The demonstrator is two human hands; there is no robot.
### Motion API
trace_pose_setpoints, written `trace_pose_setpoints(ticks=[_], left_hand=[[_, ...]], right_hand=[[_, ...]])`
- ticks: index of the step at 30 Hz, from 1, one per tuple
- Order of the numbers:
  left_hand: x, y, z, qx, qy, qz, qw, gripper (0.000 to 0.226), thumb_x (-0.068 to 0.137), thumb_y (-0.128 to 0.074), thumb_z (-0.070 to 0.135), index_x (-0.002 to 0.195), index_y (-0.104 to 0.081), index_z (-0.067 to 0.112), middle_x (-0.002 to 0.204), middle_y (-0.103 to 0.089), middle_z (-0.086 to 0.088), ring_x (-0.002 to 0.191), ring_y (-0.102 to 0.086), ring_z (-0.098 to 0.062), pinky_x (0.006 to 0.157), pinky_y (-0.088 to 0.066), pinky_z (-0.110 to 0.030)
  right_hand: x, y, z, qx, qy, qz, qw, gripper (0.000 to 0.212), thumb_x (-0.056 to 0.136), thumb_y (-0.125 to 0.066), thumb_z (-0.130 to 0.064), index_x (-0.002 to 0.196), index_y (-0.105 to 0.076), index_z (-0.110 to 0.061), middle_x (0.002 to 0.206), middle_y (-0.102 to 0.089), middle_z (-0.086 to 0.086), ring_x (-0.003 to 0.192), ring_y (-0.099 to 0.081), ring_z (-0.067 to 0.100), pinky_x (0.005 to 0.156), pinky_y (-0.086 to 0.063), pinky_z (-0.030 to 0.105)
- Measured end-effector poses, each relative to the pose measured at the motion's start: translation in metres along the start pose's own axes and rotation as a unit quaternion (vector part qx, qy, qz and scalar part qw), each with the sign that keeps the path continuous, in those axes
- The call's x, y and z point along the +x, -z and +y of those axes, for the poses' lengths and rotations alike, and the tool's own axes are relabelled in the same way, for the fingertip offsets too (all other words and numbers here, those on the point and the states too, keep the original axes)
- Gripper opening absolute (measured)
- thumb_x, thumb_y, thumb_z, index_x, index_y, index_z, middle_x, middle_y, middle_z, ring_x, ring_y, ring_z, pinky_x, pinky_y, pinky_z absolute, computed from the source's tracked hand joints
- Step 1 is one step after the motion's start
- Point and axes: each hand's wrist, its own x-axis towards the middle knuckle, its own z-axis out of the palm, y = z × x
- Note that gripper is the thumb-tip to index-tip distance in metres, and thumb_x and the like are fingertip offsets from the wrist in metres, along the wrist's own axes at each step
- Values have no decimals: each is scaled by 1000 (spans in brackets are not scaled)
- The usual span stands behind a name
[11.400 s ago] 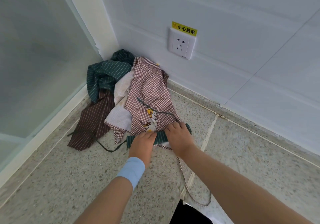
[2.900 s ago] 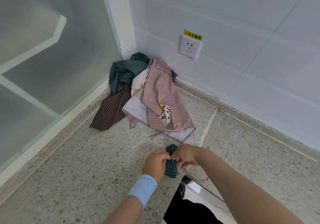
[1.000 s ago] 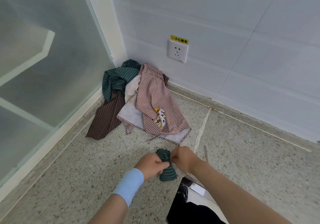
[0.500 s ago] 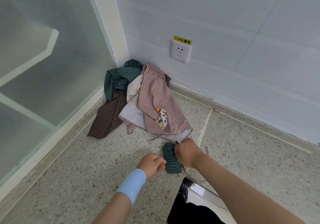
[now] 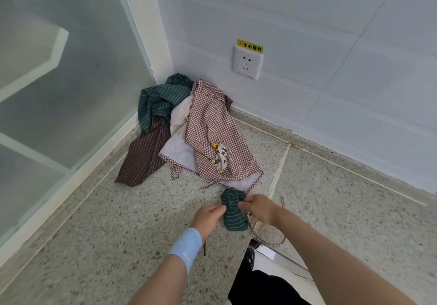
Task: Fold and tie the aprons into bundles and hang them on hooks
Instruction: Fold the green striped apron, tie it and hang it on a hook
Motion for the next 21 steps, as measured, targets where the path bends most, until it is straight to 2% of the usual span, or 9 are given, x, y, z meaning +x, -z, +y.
trace_pose_setpoints(ticks=[3,7,9,11,14,16,19,21], left_hand=[[6,9,-8,14,-13,22,1000,32,92,-62,35,67,-54,16,66,-49,-2,64,-45,-16,65,-33,-25],[9,15,-12,62,-4,26,998,40,93,-62,32,64,-38,16,60,-33,0,55,-33,-13,52,-24,-23],[9,15,-18,68,-11,28,997,41,94,-61,32,65,-38,16,62,-32,-2,57,-33,-13,55,-23,-25],[10,15,-21,77,-18,24,997,41,95,-60,33,65,-38,15,64,-32,-4,60,-33,-14,58,-23,-26],[8,16,-16,100,-43,21,994,44,98,-55,33,63,-34,17,59,-30,1,56,-32,-14,57,-23,-27],[5,14,-9,128,-66,15,989,40,100,-49,34,66,-38,17,61,-35,2,58,-35,-13,59,-27,-28],[0,9,-2,205,-127,9,970,28,102,-42,31,79,-48,17,72,-47,4,65,-44,-12,62,-36,-31],[-3,4,5,267,-210,4,941,23,102,-43,28,82,-52,20,89,-53,8,73,-51,-9,67,-46,-32]], right_hand=[[6,1,12,34,-8,-4,999,38,98,-56,-40,95,-70,-5,78,-56,1,71,-51,15,69,-41,29],[9,11,23,27,2,-25,999,36,99,-56,-42,75,-60,-15,72,-50,-3,68,-47,14,65,-40,27],[12,8,28,18,0,-27,999,37,99,-55,-44,81,-63,-12,75,-52,-1,70,-49,15,69,-41,29],[14,3,33,7,4,-11,1000,38,100,-54,-44,77,-59,-14,72,-52,-1,68,-49,15,68,-40,29],[16,1,33,-64,15,26,997,42,100,-50,-47,70,-51,-18,67,-51,-2,66,-51,15,67,-41,31],[14,3,31,-115,20,35,993,42,100,-48,-48,71,-56,-18,68,-55,-3,71,-54,15,70,-43,31],[12,7,25,-236,48,73,968,44,98,-45,-50,80,-69,-18,81,-65,-3,86,-55,18,79,-45,33],[11,10,22,-334,90,127,930,45,95,-43,-54,84,-74,-24,91,-65,-7,94,-46,18,87,-38,38]])
